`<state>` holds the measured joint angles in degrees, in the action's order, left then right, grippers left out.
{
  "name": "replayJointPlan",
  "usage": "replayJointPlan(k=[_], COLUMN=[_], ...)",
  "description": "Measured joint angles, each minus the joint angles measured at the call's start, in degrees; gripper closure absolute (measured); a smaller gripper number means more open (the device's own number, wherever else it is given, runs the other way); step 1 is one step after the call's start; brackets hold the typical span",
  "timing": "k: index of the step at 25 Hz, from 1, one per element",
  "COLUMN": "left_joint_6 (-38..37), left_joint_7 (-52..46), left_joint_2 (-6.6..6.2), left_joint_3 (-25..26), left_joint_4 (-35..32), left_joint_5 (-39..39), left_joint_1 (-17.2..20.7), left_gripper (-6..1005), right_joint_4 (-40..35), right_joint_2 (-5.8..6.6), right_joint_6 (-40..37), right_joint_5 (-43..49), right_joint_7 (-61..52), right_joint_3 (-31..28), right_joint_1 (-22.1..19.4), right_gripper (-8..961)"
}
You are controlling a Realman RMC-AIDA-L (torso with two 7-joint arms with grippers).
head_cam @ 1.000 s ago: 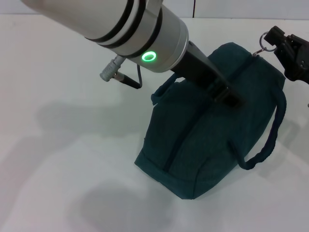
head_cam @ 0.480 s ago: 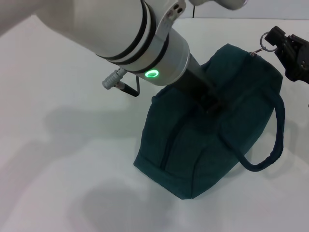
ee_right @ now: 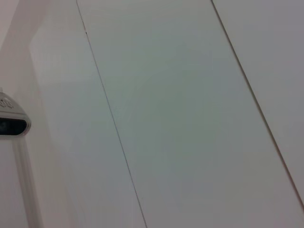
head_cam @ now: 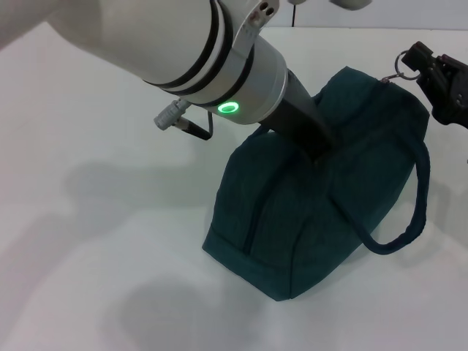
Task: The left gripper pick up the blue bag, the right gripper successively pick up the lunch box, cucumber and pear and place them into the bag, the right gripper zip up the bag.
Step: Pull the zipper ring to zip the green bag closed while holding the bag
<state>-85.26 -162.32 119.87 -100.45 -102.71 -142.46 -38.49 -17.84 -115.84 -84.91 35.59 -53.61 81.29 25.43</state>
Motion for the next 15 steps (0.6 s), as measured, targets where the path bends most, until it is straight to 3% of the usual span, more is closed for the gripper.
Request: replayJointPlan(k=[11,15], left_joint_6=[1.0,2.4], left_joint_7=[1.9,3.6], left_joint_2=[0.01,0.01], left_joint_3=[0.1,0.3], left_joint_4=[0.0,-0.1], left_joint_5=[0.2,2.4], left_joint_1=[0.2,0.9], left_gripper=[949,954], right_joint_4=[3.2,4.8], right_joint_2=[0.12,0.24], right_joint_6=[2.5,8.7], right_joint_5=[-4.2,-6.3], right_joint_7=[-1.3,-4.5], right_joint_3=[0.0,0.0], right_joint_1=[0.2,-0.2], right_gripper=[935,935])
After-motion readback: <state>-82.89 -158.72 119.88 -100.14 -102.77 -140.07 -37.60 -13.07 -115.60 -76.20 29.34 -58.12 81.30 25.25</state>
